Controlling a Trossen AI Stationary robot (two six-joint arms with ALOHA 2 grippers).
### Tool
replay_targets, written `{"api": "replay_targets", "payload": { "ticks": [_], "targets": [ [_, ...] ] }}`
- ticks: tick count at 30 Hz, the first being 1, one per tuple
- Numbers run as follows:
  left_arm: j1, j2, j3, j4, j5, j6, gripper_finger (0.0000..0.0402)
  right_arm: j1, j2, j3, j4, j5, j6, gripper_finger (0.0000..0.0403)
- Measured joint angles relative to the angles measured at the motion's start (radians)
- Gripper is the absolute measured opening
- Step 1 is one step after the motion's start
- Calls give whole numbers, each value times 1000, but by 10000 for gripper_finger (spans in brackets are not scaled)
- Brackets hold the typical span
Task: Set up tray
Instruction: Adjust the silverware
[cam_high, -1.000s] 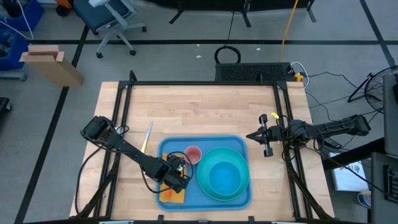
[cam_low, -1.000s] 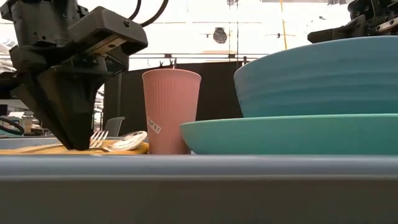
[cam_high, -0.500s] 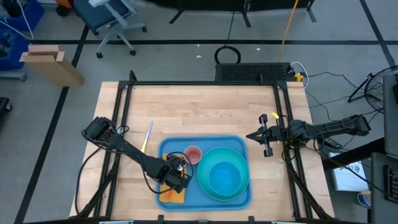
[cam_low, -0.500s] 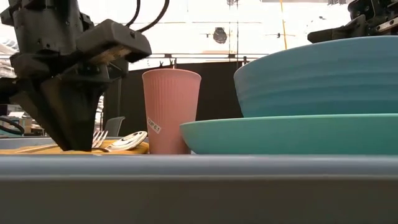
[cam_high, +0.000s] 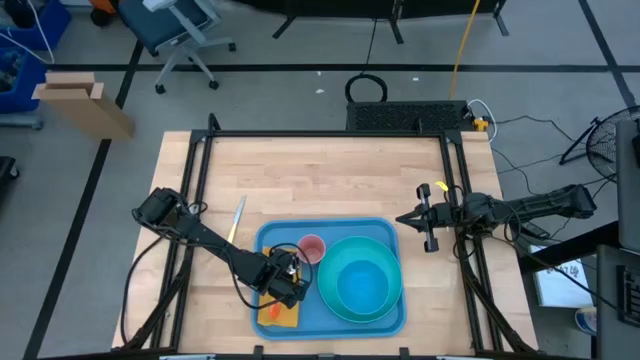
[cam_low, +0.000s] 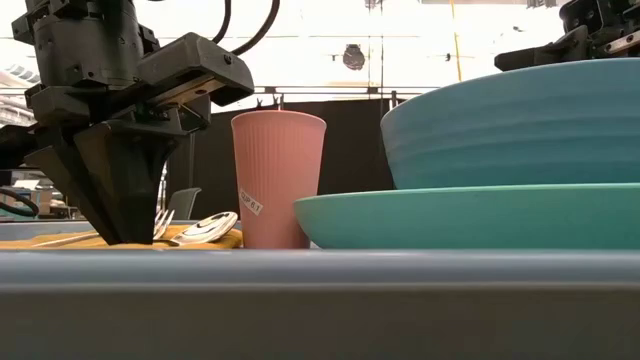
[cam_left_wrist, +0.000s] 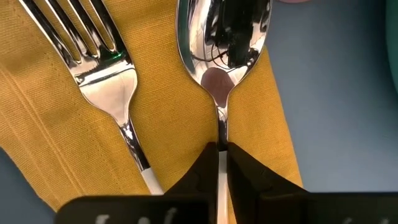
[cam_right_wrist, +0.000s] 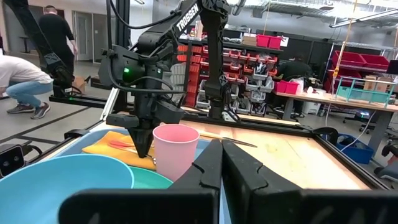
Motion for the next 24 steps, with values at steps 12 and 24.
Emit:
{"api": "replay_targets", "payload": {
  "ticks": [12,24],
  "targets": [
    [-2,-55,-6,10,-6,-79,16,0,0,0,0,0,-4,0],
    [-40,-79,-5,67,-125,-201,9,0,0,0,-9,0,-24,0]
  ]
}}
